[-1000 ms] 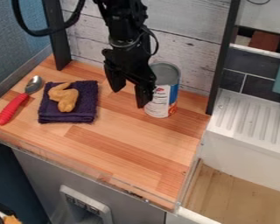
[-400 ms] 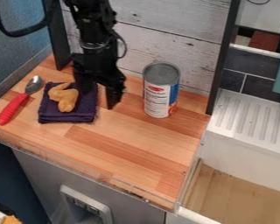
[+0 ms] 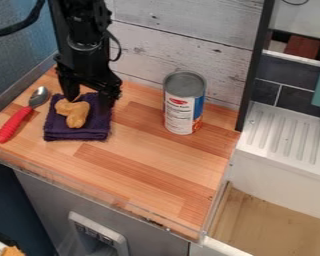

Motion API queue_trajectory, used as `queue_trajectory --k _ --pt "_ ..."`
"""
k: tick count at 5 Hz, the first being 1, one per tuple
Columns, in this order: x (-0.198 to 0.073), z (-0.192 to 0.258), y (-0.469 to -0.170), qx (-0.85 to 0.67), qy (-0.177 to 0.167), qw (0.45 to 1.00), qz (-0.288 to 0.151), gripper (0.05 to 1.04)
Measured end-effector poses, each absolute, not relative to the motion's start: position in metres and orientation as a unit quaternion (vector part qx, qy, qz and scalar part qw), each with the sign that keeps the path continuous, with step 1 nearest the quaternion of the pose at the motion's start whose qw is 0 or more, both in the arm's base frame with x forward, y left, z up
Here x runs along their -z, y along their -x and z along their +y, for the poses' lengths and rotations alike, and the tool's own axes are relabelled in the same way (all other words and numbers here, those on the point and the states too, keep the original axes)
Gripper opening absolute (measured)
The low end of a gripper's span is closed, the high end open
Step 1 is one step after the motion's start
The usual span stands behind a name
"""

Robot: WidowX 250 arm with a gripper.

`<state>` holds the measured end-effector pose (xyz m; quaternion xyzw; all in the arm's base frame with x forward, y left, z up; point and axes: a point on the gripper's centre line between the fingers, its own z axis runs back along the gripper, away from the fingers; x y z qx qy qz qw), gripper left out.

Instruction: Put the chicken wing in the middle of the table

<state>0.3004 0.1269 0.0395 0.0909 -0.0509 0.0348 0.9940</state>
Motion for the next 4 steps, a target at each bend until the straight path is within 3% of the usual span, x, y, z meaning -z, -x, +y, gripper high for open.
queue_trajectory --k 4 --pt "-0.003 0.165 -0.301 -0.098 -0.1 0.99 0.004 1.001"
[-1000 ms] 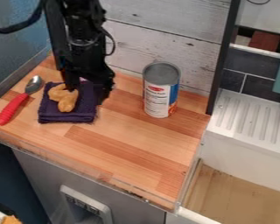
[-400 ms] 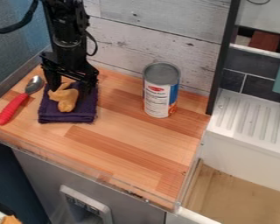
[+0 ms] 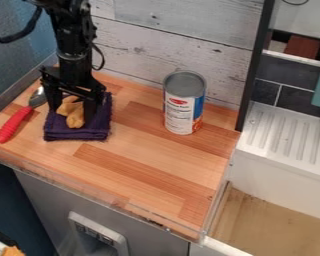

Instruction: Put the chicken wing in the middle of the table

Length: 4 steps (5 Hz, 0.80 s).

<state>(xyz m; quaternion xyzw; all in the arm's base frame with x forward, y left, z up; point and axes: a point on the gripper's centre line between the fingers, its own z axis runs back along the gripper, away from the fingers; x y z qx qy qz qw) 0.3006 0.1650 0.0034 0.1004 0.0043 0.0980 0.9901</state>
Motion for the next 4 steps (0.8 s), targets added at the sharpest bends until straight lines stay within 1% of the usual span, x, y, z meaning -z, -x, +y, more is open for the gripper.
queue_trajectory --k 1,2,3,4 --pt "0.001 0.166 -0.304 -0.103 -0.098 0.99 0.001 1.001" --pt "0.014 0.166 -0.305 -0.106 -0.092 0.99 0.01 0.948" --pt "0.015 0.166 -0.306 -0.112 -0.092 0.989 0.005 0.684" --pt "0.017 0.166 -0.307 -0.113 -0.092 0.989 0.006 0.529"
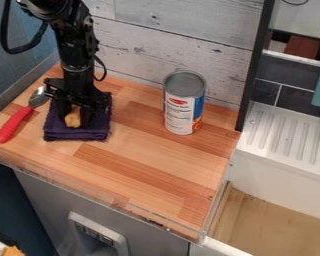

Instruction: Put the chicken wing in the middle of the table

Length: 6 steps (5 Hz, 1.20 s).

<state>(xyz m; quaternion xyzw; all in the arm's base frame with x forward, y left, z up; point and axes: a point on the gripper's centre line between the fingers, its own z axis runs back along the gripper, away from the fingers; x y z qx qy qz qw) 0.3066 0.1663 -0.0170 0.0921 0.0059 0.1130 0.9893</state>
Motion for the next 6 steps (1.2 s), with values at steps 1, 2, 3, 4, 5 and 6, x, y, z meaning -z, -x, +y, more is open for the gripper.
queue_trajectory --k 1,2,3,4,5,6 --pt "0.017 0.165 -0.307 -0.113 -0.087 0.99 0.006 0.529" --pt "0.005 0.156 -0.306 -0.102 -0.066 0.993 0.0 0.529" --pt "-0.022 0.147 -0.305 -0.092 -0.074 0.993 -0.025 0.528" --pt "-0.044 0.111 -0.302 -0.051 -0.08 0.994 -0.061 0.528" --pt "-0.037 0.08 -0.291 -0.013 -0.088 0.994 -0.065 0.528" --pt "-0.025 0.055 -0.281 0.018 -0.08 0.995 -0.06 0.528"
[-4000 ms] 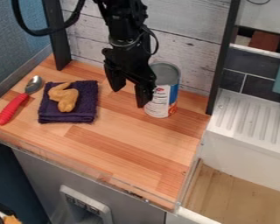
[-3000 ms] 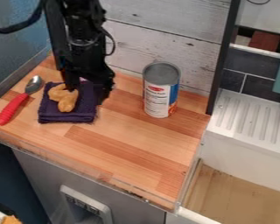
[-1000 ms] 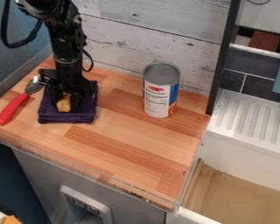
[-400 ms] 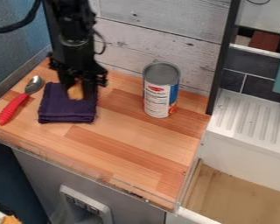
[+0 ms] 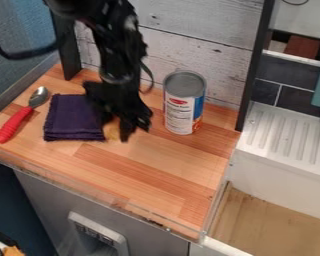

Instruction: Put the chicken wing in the middle of the table

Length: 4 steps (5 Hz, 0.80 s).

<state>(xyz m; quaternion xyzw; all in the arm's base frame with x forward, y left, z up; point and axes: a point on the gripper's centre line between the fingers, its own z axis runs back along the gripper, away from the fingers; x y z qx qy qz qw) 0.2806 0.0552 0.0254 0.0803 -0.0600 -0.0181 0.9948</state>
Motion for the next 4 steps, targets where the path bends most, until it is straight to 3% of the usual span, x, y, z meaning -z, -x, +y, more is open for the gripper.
queue_trajectory --k 4 --pt "0.026 0.047 -0.271 0.058 -0.076 0.994 -0.047 0.528"
